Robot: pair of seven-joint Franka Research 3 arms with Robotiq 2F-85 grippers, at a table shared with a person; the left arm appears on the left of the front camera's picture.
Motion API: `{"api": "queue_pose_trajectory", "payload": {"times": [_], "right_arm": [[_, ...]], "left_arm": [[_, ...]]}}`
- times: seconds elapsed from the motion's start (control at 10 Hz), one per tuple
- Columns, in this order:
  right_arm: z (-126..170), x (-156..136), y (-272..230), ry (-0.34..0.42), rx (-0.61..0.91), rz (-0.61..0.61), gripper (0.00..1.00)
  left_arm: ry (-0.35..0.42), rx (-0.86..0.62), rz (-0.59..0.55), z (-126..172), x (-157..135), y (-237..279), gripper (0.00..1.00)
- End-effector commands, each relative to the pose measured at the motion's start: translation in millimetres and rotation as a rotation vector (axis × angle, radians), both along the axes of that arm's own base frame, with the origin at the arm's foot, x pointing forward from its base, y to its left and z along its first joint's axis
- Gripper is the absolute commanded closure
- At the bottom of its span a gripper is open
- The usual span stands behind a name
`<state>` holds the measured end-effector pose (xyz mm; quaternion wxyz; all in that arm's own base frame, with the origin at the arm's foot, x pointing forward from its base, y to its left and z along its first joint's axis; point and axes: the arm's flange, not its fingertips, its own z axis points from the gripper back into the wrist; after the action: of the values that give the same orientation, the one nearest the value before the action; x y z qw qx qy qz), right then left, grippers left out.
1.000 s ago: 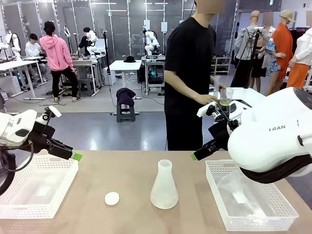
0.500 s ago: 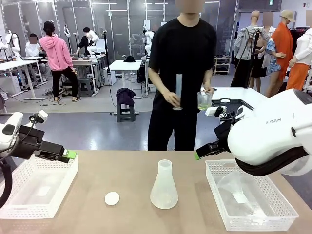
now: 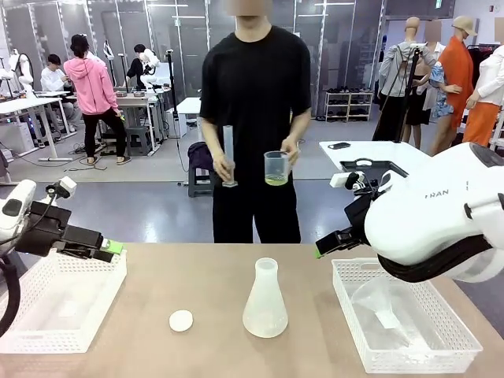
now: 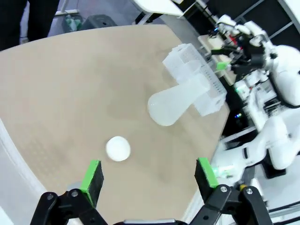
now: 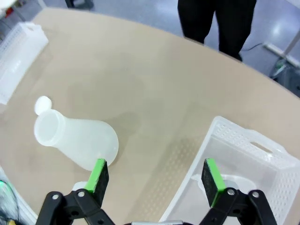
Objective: Prepare the solutions needed for the experiment.
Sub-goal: Pick up the Plastic Funnel and insert it into the Big flask.
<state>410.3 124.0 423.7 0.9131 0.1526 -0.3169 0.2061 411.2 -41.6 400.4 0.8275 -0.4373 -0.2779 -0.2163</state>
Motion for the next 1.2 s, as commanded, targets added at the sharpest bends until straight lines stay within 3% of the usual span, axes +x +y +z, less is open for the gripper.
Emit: {"api": "queue_pose_trajectory", "payload": {"times": [0.0,0.1,0.4,0.5,0.7,0.8,1.1], "right_arm": [[5,16,-16,0.138,0.207,-0.045,0.0],[8,20,-28,0.2,0.312,-0.02,0.0],[6,23,-39,0.28,0.591,0.017,0.0],[3,23,-39,0.275,0.629,0.024,0.0],[-2,22,-31,0.215,0.562,0.022,0.0],[20,9,-44,0.275,0.631,0.009,0.0],[7,11,-39,0.289,0.631,0.003,0.0]], "left_arm": [[0.139,-0.31,0.044,-7,12,23,0.0],[0.175,-0.388,0.051,-13,13,36,0.0],[0.249,-0.569,-0.001,-24,13,39,0.0],[0.268,-0.59,-0.011,-26,15,37,0.0],[0.276,-0.575,0.001,-27,15,35,0.0],[0.251,-0.579,-0.008,-31,8,41,0.0],[0.251,-0.579,-0.008,-31,8,41,0.0]]}}
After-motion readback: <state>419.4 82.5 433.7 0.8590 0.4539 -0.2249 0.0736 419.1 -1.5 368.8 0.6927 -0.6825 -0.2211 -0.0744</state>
